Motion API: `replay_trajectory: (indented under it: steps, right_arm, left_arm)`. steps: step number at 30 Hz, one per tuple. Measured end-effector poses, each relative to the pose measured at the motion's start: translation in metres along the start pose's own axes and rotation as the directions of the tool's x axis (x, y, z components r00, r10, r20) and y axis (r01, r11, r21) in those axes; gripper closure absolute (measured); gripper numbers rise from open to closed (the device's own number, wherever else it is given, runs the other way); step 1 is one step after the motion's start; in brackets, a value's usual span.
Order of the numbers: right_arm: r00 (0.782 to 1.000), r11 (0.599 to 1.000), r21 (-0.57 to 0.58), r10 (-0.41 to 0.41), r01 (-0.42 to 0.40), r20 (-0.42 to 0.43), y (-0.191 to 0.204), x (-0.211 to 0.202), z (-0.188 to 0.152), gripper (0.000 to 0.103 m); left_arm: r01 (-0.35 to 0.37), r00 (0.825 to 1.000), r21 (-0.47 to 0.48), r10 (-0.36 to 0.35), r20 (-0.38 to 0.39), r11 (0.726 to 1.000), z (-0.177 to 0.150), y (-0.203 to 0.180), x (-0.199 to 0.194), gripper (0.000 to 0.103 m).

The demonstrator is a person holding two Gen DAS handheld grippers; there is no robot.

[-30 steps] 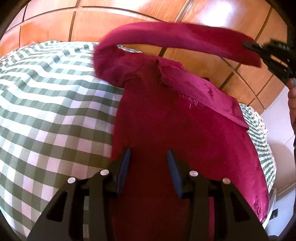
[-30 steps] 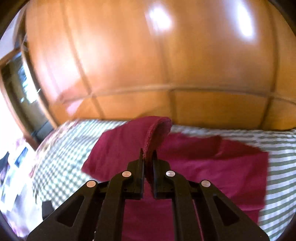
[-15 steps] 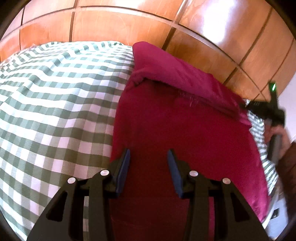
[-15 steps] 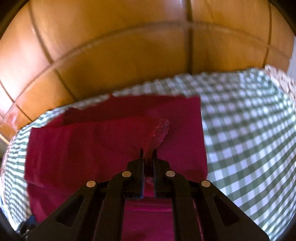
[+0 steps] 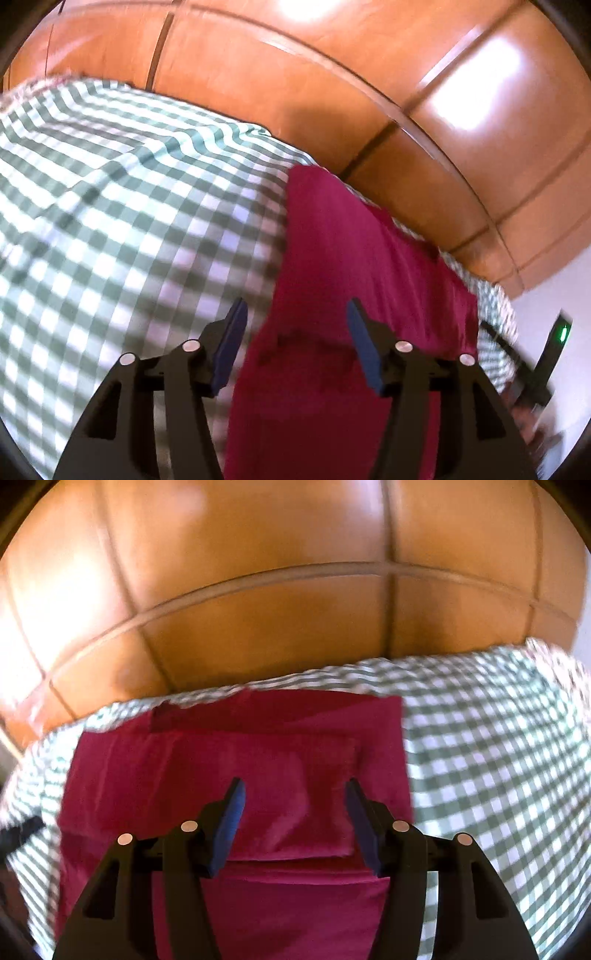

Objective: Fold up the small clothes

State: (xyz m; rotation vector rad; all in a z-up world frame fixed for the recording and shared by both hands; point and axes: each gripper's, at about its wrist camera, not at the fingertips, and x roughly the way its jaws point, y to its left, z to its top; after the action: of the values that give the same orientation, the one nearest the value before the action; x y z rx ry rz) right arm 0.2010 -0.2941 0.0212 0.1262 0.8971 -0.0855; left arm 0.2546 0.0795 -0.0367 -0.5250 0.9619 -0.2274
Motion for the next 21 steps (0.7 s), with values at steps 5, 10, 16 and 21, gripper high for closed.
replay_trajectory:
  steps: [5,10,16,21]
  right_arm:
    - [0.998,0.997,-0.061,-0.051,0.049,-0.033,0.017,0.034,-0.004,0.048]
    - [0.997,0.997,-0.031,-0.074,0.074,-0.026,0.012,0.057,-0.013,0.04]
    - [0.997,0.996,-0.029,-0.08,0.08,-0.004,0.011,0.064,-0.018,0.035]
    - [0.996,0.995,-0.041,-0.094,0.094,0.009,0.014,0.062,-0.019,0.035]
  left_arm:
    - [0.017,0.999,-0.066,-0.019,-0.035,0.998,0.031,0.006,0.029,0.044]
    - [0.057,0.997,-0.1,-0.062,-0.051,0.993,0.059,0.006,0.059,0.04]
    - [0.088,0.992,-0.105,-0.096,-0.078,0.991,0.073,-0.01,0.088,0.091]
    - [-0.093,0.99,0.104,0.081,0.111,0.99,0.053,-0.052,0.06,0.094]
